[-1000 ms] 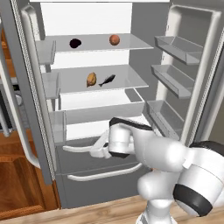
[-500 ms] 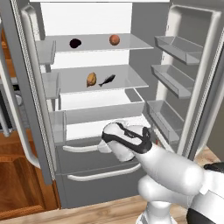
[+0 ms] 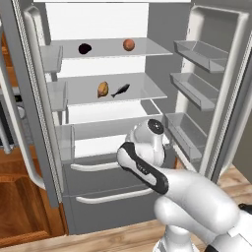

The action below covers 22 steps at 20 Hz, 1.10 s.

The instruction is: Gather the onion and eggplant from the fridge and place them on a tray on the dining counter. Then gather the fish and chicken drumstick from the fridge and place them on the other tray.

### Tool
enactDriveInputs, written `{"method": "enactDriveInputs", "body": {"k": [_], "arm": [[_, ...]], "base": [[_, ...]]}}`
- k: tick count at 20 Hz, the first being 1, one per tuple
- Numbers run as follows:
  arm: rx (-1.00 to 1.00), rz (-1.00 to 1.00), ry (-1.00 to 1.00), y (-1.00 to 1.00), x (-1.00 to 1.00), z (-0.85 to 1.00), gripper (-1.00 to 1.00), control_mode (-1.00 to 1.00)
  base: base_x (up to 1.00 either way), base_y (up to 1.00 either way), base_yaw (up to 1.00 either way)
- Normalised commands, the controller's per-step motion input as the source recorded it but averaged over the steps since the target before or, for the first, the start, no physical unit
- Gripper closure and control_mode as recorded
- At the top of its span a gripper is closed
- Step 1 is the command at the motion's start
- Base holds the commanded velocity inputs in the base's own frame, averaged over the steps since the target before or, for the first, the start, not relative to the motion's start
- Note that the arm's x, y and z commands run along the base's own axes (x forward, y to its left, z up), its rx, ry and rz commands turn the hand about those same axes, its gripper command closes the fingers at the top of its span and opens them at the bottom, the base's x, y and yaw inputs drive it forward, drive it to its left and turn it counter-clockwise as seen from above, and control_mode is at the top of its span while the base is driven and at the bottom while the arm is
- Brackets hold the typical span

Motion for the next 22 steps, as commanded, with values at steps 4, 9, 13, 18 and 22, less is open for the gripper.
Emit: {"method": "enactDriveInputs", "body": {"k": [4, 9, 13, 18, 22], "arm": [[-0.63, 0.09, 0.37, 0.00, 0.00, 0.28, 1.00, -1.00], [-0.57, 0.10, 0.35, -0.36, -0.04, 0.06, 1.00, -1.00], [-0.34, 0.23, 0.16, -0.97, -0.40, -0.15, 1.00, -1.00], [-0.16, 0.35, 0.03, -0.92, -0.82, -0.35, 1.00, -1.00], [-0.02, 0.52, 0.00, -0.66, -1.00, -0.45, 1.00, -1.00]], "base": [[0.00, 0.00, 0.00], [0.00, 0.00, 0.00], [0.00, 0.00, 0.00], [0.00, 0.00, 0.00], [0.00, 0.00, 0.00]]}}
